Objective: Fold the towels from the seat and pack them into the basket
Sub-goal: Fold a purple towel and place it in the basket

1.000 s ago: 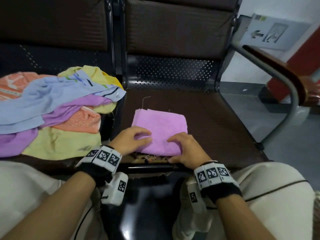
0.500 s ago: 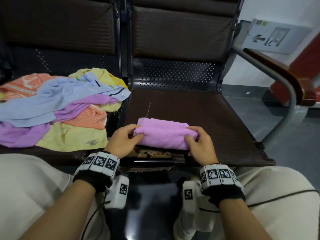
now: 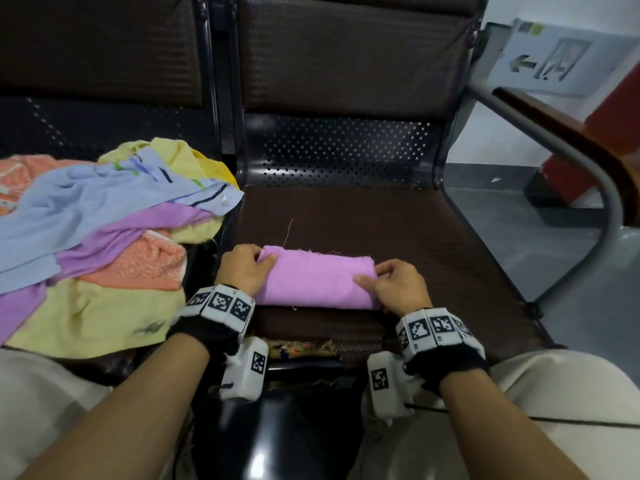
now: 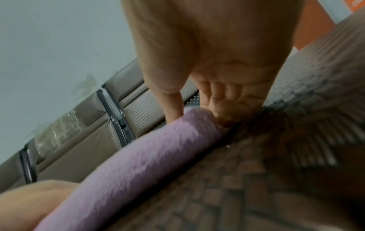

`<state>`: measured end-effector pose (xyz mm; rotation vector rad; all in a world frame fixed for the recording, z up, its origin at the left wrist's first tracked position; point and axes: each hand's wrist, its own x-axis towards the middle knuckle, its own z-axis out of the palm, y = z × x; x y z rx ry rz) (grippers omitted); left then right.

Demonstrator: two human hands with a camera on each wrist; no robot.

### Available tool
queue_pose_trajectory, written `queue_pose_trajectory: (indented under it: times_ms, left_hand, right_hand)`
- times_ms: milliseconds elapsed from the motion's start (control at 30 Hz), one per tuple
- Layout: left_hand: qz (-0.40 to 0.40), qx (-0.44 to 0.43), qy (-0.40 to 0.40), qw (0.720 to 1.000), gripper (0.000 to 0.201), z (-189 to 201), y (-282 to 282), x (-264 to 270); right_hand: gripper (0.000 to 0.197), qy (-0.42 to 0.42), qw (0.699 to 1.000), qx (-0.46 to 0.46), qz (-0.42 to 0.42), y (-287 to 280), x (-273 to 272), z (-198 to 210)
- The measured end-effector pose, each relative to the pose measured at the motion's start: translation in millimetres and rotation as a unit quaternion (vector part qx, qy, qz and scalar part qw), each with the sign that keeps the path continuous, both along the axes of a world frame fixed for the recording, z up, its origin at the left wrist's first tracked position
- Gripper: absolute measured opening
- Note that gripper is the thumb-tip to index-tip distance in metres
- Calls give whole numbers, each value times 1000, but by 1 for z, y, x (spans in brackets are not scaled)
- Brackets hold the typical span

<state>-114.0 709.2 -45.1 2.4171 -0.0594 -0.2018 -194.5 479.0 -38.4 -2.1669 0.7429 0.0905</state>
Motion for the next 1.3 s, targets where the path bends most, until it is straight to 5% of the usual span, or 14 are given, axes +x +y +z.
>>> queue_pose_trajectory:
  times_ms: [167,233,367,467,600,667,767,867,967,1033,1133,1300]
  left_hand:
    - [35,-5,31,999,26,-2,-3,0]
    - [21,-5,39,999,31,2,-2,-4]
    - [-36,18,18,999,47,20,5,-18]
    - [-161,-15,-35,986,92,47,9,-34]
    - [-310,-68,-85,944,126,98,-1,-54]
    - [-350,-115,-59,928,105,120,-11,-63]
    - [-372,-146,-1,916,49,142,-32,-81]
    - [-366,-180,15,913,44,160,-62,-97]
    - [-387,-105,-36,915,41,178,-105,-113]
    - [-401,-58,-78,911,20,184,-143,-124]
    - [-430,-15,-116,895,9,188,-208,-151]
    - [-529,47,-84,843,21,149,-312,-203]
  right_hand:
    - [66,89,995,-28,47,8,11,2]
    - [61,86,993,6,77,15,14,5]
    - [28,-56,987,124,84,29,1,24]
    - [38,-149,964,196,104,39,-22,55]
    - [39,-241,934,140,224,45,-58,113]
    - [33,-275,922,114,248,42,-77,142]
    - [20,-319,922,80,203,21,-97,175]
    - [15,-375,915,87,117,-16,-120,193]
    - [11,-434,896,97,5,-64,-150,195]
    - [6,-455,883,85,-78,-98,-173,188]
    - [13,-455,868,74,-183,-150,-210,164]
    - [15,-393,870,60,-291,-228,-286,98]
